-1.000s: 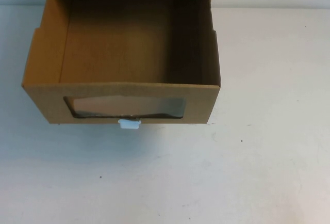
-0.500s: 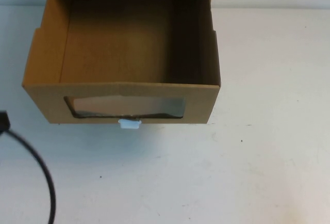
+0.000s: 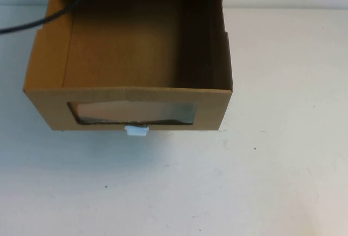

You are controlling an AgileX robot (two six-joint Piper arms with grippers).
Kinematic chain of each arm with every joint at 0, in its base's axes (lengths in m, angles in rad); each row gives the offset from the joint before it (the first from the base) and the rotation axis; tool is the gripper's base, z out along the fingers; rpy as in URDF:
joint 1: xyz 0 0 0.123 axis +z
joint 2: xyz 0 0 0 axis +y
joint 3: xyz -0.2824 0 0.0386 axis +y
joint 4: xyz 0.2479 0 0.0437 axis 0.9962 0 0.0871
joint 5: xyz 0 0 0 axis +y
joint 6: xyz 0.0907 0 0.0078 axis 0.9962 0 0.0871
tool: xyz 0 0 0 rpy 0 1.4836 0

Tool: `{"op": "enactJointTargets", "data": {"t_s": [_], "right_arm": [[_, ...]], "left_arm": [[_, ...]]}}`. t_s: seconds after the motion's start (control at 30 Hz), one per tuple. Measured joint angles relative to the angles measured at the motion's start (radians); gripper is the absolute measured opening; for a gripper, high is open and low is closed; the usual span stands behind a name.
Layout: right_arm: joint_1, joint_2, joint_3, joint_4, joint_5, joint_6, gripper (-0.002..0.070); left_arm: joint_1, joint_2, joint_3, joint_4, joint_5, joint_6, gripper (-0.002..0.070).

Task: Close the shoe box
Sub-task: Press the shoe box with left arm, then close the shoe box with your right arm

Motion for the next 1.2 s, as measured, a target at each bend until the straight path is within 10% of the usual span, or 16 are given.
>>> {"op": "enactJointTargets", "data": {"t_s": [0.37,0.87,1.2], "right_arm": [[0.000,0.000,0.000,0.000,0.000,0.000,-0.0013],[0.000,0.000,0.000,0.012,-0.019,0.000,-0.0013],[0.000,0.000,0.000,0.559,-0.348,0.000,-0.0013]], "left_arm": [[0.000,0.424,-0.455,-0.077,0.088,0.023,-0.0005],[0.000,0.575,-0.502,-0.077,0.135,0.053,-0.0005],[0.000,0.577,-0.507,-0.061,0.128,0.053,-0.0005]]}}
